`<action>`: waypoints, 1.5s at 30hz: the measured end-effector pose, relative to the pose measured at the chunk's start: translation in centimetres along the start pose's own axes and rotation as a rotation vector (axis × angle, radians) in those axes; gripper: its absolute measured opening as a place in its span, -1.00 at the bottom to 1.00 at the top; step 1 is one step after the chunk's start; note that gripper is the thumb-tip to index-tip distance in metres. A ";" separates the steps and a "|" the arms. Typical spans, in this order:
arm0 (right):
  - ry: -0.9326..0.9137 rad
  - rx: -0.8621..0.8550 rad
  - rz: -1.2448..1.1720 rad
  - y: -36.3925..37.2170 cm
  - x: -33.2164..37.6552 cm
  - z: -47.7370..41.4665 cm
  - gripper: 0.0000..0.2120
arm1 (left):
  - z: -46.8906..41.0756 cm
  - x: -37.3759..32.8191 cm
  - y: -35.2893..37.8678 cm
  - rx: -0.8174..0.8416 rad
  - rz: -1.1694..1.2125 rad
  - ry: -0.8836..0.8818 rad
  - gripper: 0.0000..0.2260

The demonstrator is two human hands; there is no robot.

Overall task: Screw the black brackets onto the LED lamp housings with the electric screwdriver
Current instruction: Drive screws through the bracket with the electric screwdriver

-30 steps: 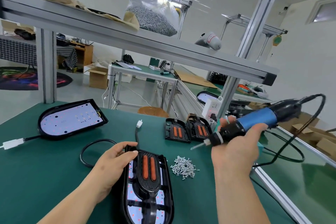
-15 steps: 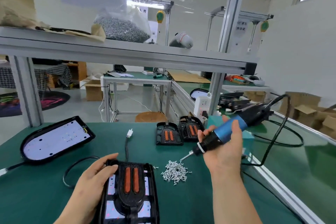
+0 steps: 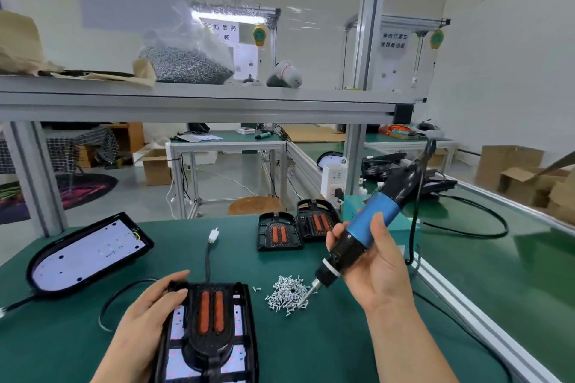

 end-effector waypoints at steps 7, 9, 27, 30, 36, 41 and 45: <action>-0.100 -0.244 -0.030 -3.3 0.6 0.6 -0.80 | 0.4 0.1 0.2 0.017 0.039 -0.057 -0.77; -0.113 -0.320 -0.079 -4.5 0.5 0.6 -0.64 | -0.2 0.1 -0.3 0.040 -0.131 -0.041 -0.78; -0.085 -0.340 -0.149 -5.1 -1.1 0.6 -0.85 | -7.1 -0.4 15.9 0.630 -1.450 0.071 -0.84; -0.071 -0.351 -0.169 -5.3 -1.2 0.5 -0.76 | -7.6 0.6 15.6 0.601 -1.459 0.032 -0.83; -0.052 -0.379 -0.207 -5.5 -1.5 0.7 -0.73 | -7.7 1.2 15.3 0.551 -1.453 0.018 -0.85; -0.089 -0.388 -0.199 -5.1 -1.1 0.9 -0.75 | -7.0 0.2 15.5 0.525 -1.500 0.085 -0.88; -0.117 -0.380 -0.200 -4.7 -0.9 1.2 -0.84 | -6.1 -3.4 15.9 0.486 -1.340 0.210 -0.82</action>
Point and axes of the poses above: each hand's wrist, its own z-axis away from the middle knuckle, its own y-axis out of the palm, x = y × z, the point moved 9 cm from there along -z, towards the middle knuckle, and after that the axes turned 5 degrees about y, right-handed, at the moved point
